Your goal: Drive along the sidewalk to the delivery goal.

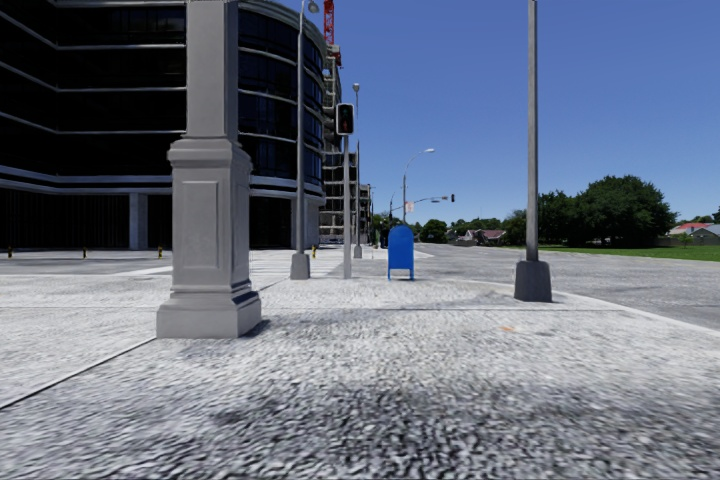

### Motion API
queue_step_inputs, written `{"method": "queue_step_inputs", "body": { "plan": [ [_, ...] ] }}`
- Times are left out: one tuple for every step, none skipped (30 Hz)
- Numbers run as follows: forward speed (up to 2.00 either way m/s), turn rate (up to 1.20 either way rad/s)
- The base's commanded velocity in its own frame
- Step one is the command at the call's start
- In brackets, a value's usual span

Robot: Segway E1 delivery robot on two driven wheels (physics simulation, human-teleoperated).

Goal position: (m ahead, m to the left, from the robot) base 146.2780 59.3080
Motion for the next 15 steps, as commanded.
{"method": "queue_step_inputs", "body": {
  "plan": [
    [2.0,0.0],
    [2.0,0.0],
    [2.0,0.0],
    [2.0,0.0],
    [2.0,0.0],
    [2.0,0.0],
    [2.0,0.0],
    [2.0,0.0],
    [2.0,0.0],
    [2.0,0.0],
    [2.0,0.0],
    [2.0,0.0],
    [2.0,0.0],
    [2.0,0.0],
    [2.0,0.0]
  ]
}}
